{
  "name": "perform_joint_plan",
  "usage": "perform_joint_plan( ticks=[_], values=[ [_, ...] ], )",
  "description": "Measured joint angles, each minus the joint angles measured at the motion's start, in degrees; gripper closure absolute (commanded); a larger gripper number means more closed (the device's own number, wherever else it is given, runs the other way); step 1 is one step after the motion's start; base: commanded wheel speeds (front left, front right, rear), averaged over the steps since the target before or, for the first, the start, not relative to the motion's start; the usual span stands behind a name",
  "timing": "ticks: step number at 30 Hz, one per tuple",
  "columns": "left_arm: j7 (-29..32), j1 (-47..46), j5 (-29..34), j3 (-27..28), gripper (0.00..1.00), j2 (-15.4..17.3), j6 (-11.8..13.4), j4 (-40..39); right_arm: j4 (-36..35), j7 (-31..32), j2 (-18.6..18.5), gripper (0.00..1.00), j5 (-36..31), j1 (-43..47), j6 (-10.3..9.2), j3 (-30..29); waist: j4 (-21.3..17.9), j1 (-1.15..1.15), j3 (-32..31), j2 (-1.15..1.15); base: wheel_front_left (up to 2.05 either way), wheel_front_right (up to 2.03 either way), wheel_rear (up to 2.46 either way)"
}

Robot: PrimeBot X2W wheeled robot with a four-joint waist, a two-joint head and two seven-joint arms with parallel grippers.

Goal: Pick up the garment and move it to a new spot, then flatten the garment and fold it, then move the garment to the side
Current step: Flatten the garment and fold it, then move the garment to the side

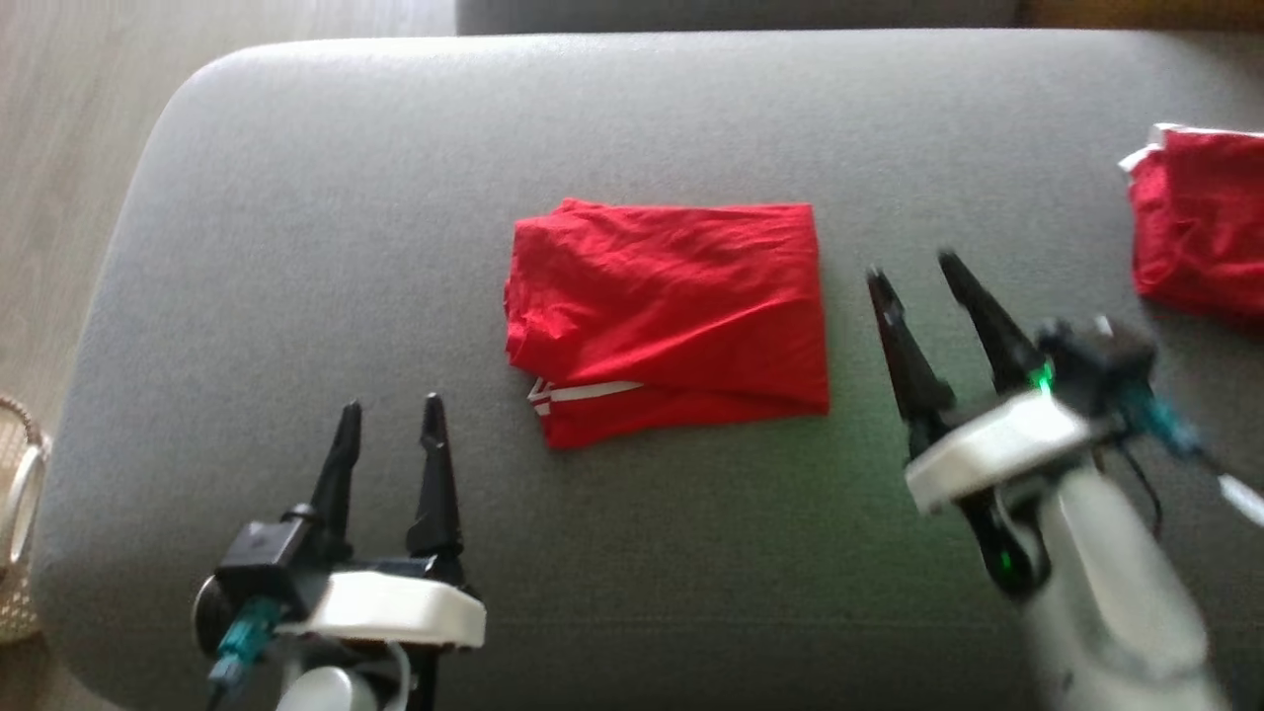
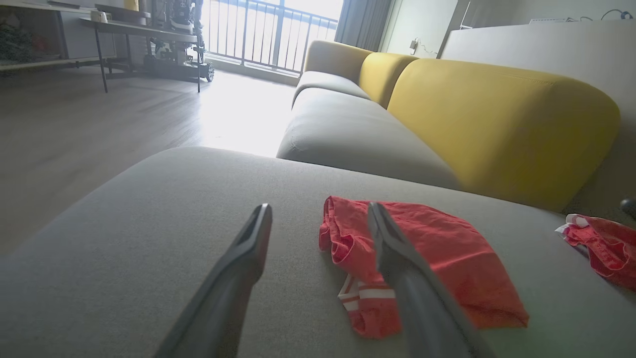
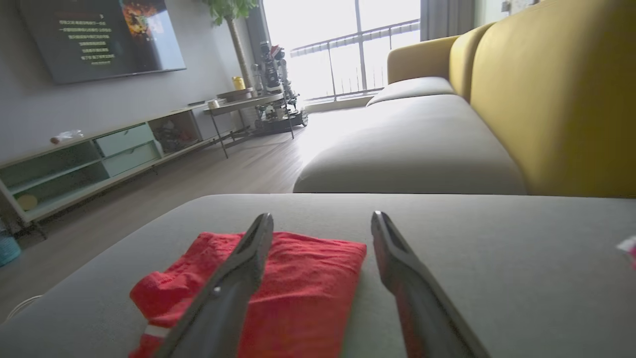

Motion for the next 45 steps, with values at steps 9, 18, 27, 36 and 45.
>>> perform_joint_plan(
  ticks=[9,18,27,36,45],
  values=[
    [0.0,6.3,4.1,4.5,0.00,0.1,-1.1,-1.7,-13.2,0.0,2.2,0.00,-9.2,14.7,0.00,-6.6,-1.8,0.00,-4.4,0.00,0.00,0.00,0.00],
    [0.0,10.3,9.1,7.7,0.00,0.1,-4.0,-2.2,-15.1,0.0,2.8,0.00,-7.8,23.3,0.00,-7.4,-1.3,0.00,-7.1,0.00,0.00,0.00,0.00],
    [0.0,10.6,9.6,7.4,0.00,0.1,-4.0,-2.3,-15.4,0.0,2.9,0.00,-6.6,25.2,0.00,-7.6,-0.9,0.00,-7.8,0.00,0.00,0.00,0.00],
    [0.0,10.7,10.0,6.9,0.00,0.1,-3.7,-2.2,-15.6,0.0,2.9,0.00,-6.5,25.1,0.00,-7.2,-1.0,0.00,-8.0,0.00,0.00,0.00,0.00],
    [0.0,10.8,10.6,5.8,0.00,0.1,-3.7,-1.6,-15.7,0.0,2.9,0.00,-6.6,25.1,0.00,-6.9,-0.7,0.00,-7.9,0.00,0.00,0.00,0.00]
  ],
)
